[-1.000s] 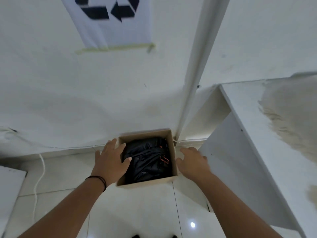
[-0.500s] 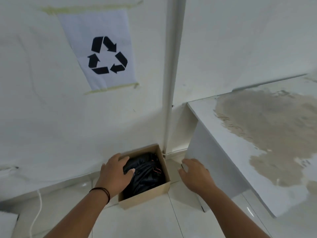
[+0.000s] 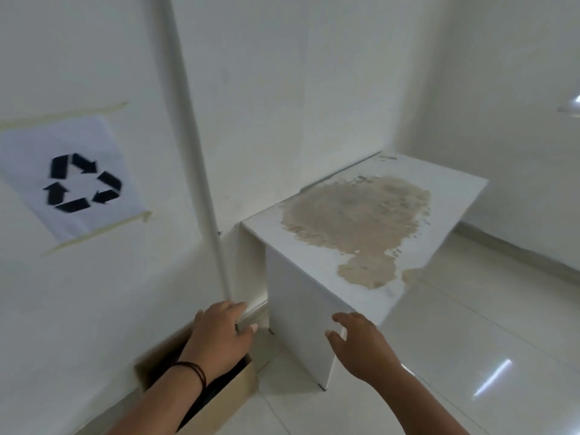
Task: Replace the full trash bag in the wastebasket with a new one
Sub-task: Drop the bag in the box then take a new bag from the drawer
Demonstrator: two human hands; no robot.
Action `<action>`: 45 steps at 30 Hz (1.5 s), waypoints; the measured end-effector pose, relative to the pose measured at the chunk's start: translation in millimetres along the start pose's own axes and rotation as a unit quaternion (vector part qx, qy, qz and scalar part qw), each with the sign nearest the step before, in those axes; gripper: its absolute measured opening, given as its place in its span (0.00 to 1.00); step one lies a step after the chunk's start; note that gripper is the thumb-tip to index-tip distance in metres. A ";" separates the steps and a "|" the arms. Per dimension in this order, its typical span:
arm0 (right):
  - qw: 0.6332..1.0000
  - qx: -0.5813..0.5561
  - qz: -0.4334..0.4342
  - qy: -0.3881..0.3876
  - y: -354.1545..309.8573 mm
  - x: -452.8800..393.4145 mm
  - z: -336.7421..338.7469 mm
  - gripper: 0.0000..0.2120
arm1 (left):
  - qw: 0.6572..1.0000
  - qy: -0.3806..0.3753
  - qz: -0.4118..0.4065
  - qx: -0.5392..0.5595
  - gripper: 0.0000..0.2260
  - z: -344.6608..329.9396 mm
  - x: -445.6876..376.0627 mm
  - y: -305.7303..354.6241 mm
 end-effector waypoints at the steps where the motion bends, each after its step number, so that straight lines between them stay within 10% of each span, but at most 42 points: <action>1: 1.000 -0.001 -0.012 0.010 15.0 6.6 10.9 0.21 | 1.000 -0.002 -0.014 -0.005 0.22 -4.8 -2.5 18.3; 21: 0.981 -0.005 -0.171 0.090 377.3 83.9 243.2 0.21 | 0.977 -0.055 -0.203 0.007 0.20 -183.4 -20.9 447.6; 45: 0.975 -0.050 -0.171 0.133 604.6 -212.5 440.7 0.19 | 0.972 -0.066 -0.222 0.027 0.18 -296.0 -342.5 709.7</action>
Point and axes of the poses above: each hand's wrist, its own x-axis away from the middle knuckle, its own z-axis out of the back of the hand, y = z × x, the point moved 7 cm from there along -x, towards the middle knuckle, and after that the axes turned 2 degrees about -x, right-handed, at the moved point
